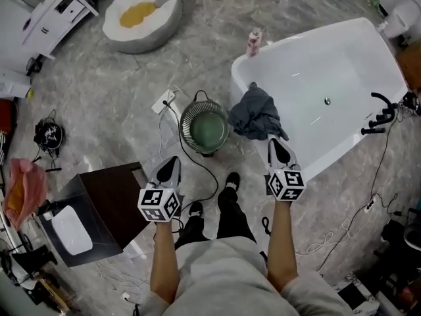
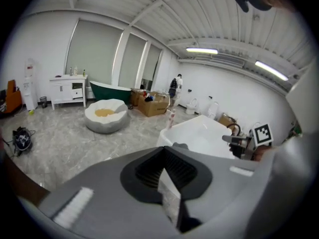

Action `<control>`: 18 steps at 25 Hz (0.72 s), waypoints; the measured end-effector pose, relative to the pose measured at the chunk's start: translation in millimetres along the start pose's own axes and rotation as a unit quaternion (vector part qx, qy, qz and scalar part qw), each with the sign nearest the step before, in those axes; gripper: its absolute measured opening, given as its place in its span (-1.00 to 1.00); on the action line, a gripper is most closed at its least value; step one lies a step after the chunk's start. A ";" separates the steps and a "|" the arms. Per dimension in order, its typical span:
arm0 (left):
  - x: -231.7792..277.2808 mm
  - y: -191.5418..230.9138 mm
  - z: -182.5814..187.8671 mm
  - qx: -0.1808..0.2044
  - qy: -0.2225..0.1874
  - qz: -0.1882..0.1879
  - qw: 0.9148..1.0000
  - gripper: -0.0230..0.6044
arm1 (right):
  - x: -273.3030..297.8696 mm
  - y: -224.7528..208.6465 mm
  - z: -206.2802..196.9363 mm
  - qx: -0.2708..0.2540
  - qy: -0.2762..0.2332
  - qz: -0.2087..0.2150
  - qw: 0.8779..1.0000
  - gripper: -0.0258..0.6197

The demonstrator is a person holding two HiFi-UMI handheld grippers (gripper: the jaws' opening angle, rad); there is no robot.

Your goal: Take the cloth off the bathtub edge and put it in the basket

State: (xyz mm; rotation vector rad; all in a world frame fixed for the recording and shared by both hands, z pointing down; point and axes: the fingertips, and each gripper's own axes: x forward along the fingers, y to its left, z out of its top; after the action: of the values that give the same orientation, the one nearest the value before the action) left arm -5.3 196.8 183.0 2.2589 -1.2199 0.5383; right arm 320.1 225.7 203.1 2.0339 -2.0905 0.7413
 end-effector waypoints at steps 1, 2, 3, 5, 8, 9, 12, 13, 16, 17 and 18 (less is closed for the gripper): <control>2.6 6.1 -9.8 -0.002 0.010 0.014 1.000 -0.75 | 4.5 -10.3 2.7 0.004 -0.010 -0.010 1.000 -0.92; 5.3 12.0 -18.9 -0.005 0.017 0.026 0.999 -0.75 | 9.2 -21.0 5.7 0.010 -0.021 -0.019 1.000 -0.92; 8.4 17.8 -26.5 -0.011 0.021 0.036 0.999 -0.75 | 15.0 -31.1 7.9 0.013 -0.031 -0.026 0.999 -0.92; 16.1 28.6 -37.2 -0.021 0.020 0.049 0.998 -0.75 | 30.6 -47.6 7.3 0.008 -0.039 -0.034 0.999 -0.92; 31.2 38.5 -51.5 -0.033 0.013 0.054 0.998 -0.75 | 52.2 -62.7 0.9 -0.002 -0.037 -0.050 0.998 -0.92; 38.4 40.0 -57.0 -0.039 0.013 0.052 0.998 -0.75 | 57.8 -64.4 -0.9 0.000 -0.036 -0.051 0.998 -0.92; 63.1 43.8 -70.0 -0.065 0.007 0.038 0.997 -0.75 | 76.1 -61.4 -10.2 -0.003 -0.025 -0.046 0.999 -0.92; 70.3 45.0 -71.4 -0.071 0.001 0.033 0.997 -0.75 | 82.8 -59.2 -14.6 -0.013 -0.018 -0.044 0.999 -0.92; 94.3 44.3 -67.2 -0.052 -0.016 0.014 0.998 -0.75 | 105.5 -54.9 -26.5 -0.028 0.013 -0.023 0.999 -0.92; 103.2 41.4 -66.2 -0.043 -0.018 0.004 0.999 -0.75 | 111.8 -56.4 -30.3 -0.024 0.025 -0.014 0.999 -0.92; 111.7 37.2 -67.9 -0.035 -0.017 -0.008 0.999 -0.75 | 116.5 -59.0 -35.3 -0.019 0.037 -0.005 0.999 -0.92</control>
State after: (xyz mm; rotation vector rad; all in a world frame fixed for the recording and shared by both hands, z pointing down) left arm 14.0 148.3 308.6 2.2253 -1.2169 0.4459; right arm 359.1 137.5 298.0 1.9660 -2.0376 0.7578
